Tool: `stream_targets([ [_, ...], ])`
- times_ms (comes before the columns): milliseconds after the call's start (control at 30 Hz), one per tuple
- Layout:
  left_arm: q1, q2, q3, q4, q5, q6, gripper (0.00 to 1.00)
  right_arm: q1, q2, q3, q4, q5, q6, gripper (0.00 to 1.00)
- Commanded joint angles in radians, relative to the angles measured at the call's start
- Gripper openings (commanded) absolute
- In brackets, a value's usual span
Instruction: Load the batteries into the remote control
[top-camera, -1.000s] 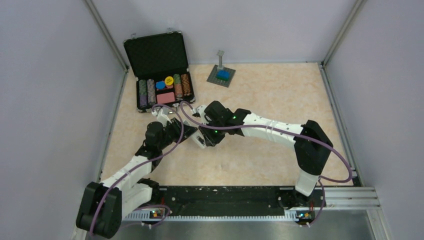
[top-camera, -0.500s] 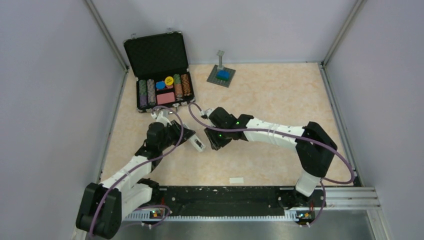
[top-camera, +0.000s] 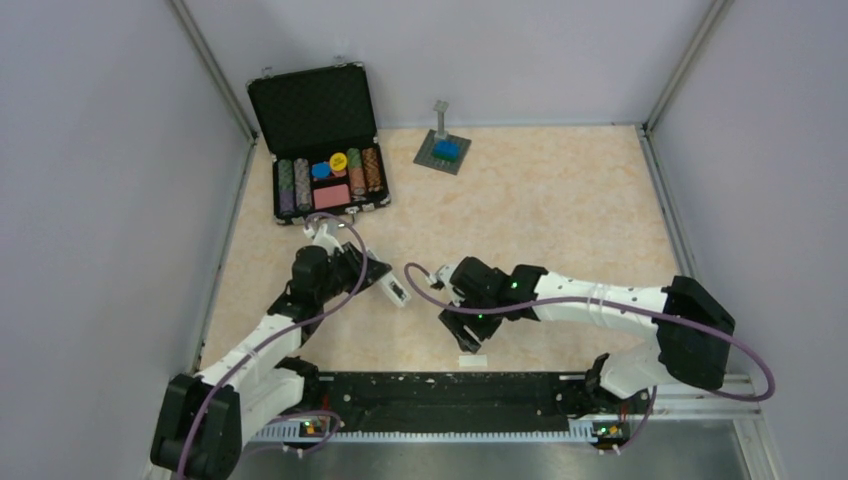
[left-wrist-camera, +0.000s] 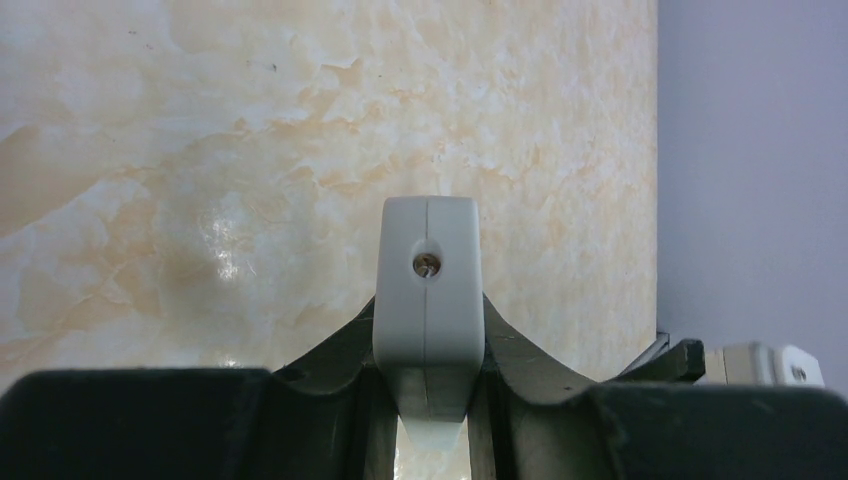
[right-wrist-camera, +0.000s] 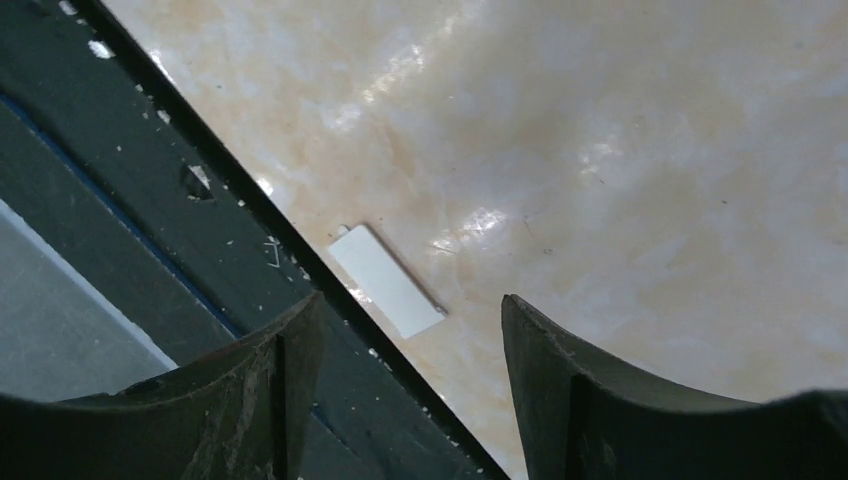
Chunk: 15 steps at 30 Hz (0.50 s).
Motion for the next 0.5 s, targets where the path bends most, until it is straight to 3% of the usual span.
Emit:
stream_targets([
  [0, -0.005, -0.049, 0.041, -0.013, -0.042, 0.033, 0.00, 0.058, 0.038, 0.082, -0.047, 0.062, -0.073, 0.64],
  [133, -0.003, -0.081, 0.061, -0.054, -0.109, 0.046, 0.00, 0.096, 0.061, 0.080, -0.064, 0.177, -0.195, 0.63],
  [233, -0.001, -0.089, 0.072, -0.068, -0.138, 0.059, 0.00, 0.100, 0.056, 0.057, -0.053, 0.126, -0.332, 0.62],
  [333, 0.001, -0.084, 0.083, -0.072, -0.144, 0.066, 0.00, 0.127, 0.046, 0.047, -0.017, 0.044, -0.366, 0.61],
  [467, 0.006, -0.074, 0.084, -0.057, -0.149, 0.058, 0.00, 0.190, 0.030, -0.004, 0.028, 0.063, -0.427, 0.61],
])
